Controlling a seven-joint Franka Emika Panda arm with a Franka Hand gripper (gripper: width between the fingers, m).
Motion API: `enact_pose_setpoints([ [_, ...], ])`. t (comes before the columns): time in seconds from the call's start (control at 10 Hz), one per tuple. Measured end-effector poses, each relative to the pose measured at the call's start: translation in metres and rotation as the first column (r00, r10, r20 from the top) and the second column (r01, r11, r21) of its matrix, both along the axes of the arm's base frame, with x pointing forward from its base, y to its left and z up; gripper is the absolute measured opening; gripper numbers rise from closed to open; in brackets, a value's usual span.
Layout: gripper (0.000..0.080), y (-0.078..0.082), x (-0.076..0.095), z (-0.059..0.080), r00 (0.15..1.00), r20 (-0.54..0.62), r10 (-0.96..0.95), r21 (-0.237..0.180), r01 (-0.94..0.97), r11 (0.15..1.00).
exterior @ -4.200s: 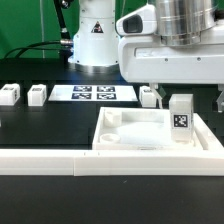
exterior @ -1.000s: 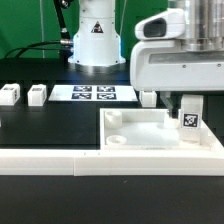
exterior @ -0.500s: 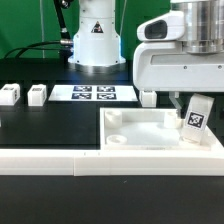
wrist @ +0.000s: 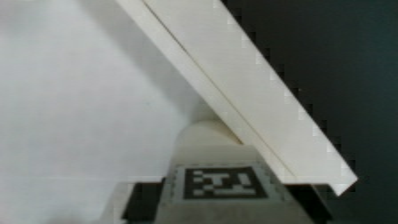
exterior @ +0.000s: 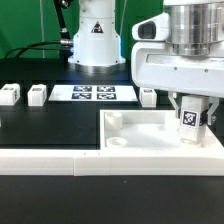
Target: Assemble square table
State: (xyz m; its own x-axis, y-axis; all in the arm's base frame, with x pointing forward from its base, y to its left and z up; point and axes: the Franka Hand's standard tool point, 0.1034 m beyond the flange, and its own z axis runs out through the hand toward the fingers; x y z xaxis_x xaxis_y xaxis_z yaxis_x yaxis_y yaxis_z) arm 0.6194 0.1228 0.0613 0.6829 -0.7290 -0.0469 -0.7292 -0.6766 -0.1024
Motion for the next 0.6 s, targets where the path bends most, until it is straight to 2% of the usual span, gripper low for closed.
enact_pose_setpoints([
  [0.1,0.0274,-0.0004,0.0003,0.0001,0.998,-0.006,-0.058,0.009,0.058,0.998],
  [0.2,0.0274,-0.0019,0.0022,0.0013,0.974,-0.027,-0.226,0.034,0.227,0.973],
  [0.3,0.0273,-0.0002,0.0025,0.0017,0.917,-0.058,-0.394,0.055,0.397,0.916],
  [0.6,0.0274,-0.0031,0.0054,0.0002,0.709,-0.134,-0.693,0.092,0.705,0.703],
])
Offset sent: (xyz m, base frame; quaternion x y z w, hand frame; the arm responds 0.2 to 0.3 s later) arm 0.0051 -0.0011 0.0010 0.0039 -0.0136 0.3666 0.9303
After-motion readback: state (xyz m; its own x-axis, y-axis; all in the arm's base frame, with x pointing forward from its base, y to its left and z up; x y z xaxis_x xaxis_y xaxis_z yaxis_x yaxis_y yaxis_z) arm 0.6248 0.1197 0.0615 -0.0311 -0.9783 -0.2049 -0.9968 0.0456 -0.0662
